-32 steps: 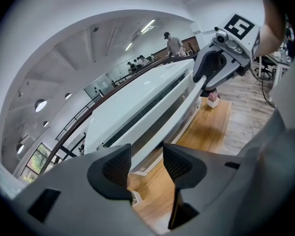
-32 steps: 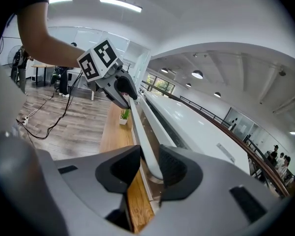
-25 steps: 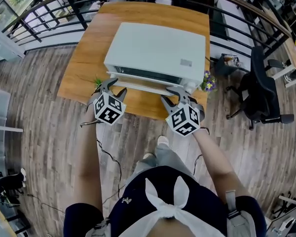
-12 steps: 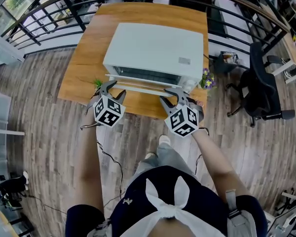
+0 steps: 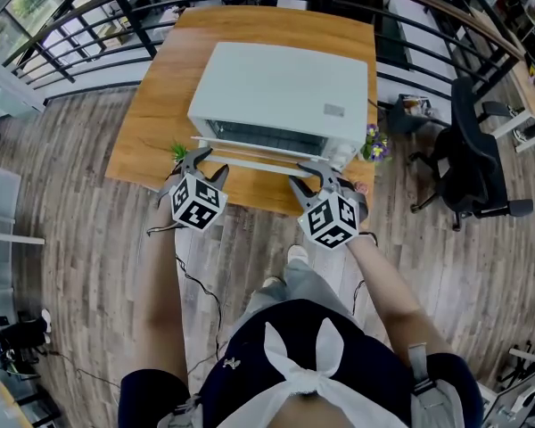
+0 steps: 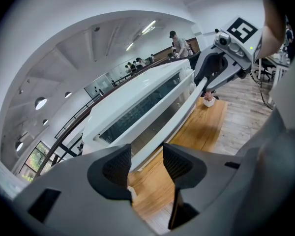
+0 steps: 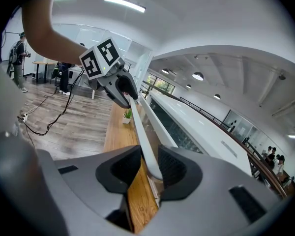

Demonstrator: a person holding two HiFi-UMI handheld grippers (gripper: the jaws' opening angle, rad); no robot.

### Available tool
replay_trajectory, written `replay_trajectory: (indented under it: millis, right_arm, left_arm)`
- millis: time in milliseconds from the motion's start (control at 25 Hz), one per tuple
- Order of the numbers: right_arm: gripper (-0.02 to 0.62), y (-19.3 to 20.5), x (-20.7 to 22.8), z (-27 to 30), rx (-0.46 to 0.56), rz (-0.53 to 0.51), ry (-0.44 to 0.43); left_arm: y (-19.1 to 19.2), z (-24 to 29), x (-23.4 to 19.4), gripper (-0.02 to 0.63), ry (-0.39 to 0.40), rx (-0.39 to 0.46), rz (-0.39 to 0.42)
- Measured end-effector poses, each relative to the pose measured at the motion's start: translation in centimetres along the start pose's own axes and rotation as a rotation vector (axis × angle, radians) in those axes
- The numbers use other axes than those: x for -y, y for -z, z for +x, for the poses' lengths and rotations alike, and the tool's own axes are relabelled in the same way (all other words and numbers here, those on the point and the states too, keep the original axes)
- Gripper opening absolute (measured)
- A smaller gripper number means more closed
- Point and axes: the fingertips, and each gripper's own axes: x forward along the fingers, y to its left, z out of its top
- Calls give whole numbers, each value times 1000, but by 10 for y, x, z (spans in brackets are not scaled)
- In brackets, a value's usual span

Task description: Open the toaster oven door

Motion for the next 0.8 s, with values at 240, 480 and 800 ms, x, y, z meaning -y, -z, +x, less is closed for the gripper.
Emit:
replay_trajectory:
  millis: [240, 480, 800]
  right_arm:
    - [115, 0, -1, 0, -3, -1, 2]
    - [115, 2, -5, -1, -6, -2, 2]
    - [112, 5, -15, -3, -10, -6, 0]
  left_arm:
    - [0, 0, 0, 210, 0, 5, -2]
    - [3, -1, 3, 210, 1, 9, -5]
    - [10, -4, 10, 210, 18, 3, -11]
